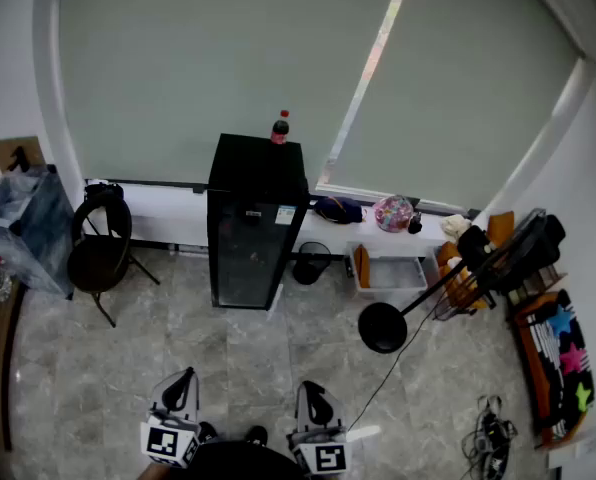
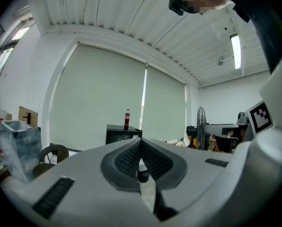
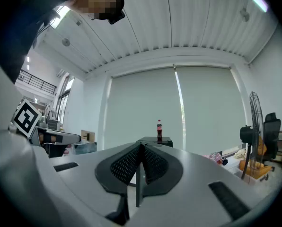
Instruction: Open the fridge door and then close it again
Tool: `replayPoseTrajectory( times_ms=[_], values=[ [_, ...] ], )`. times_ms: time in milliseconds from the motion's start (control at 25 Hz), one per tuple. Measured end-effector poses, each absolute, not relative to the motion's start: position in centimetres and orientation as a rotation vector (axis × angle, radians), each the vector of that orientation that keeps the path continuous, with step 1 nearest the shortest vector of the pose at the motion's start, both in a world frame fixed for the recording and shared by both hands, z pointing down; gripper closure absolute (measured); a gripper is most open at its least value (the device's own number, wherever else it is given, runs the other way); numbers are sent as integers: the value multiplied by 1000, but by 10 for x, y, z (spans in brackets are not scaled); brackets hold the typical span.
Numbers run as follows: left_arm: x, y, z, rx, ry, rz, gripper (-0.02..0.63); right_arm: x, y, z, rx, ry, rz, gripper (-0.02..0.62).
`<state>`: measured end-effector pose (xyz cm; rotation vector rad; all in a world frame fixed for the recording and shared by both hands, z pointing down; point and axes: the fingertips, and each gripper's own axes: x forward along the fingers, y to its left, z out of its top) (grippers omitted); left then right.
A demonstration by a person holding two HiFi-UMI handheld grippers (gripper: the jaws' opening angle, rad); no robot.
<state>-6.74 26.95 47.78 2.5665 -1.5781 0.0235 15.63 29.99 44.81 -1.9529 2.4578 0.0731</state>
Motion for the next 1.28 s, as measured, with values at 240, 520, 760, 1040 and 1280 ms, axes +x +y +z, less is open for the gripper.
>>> replayPoseTrajectory(
  times_ms=[240, 520, 760, 1040, 1280],
  values=[
    [-66, 266, 474, 2588, -1560, 7, 598, 153, 297, 449, -1955, 2460, 69, 584],
    [-69, 263, 472, 2595, -1579, 1, 598, 153, 297, 447, -1936, 2442, 69, 584],
    [-67, 265, 476, 2603, -1566, 56, 598, 154, 297, 448, -1933, 2443, 71, 581],
    [-70, 267, 472, 2622, -1564, 62, 556, 153, 297, 447, -1917, 2449, 62, 549],
    [-73, 262, 470, 2641, -1561, 63, 496, 156, 292, 455, -1920, 2459, -20, 480]
  ],
)
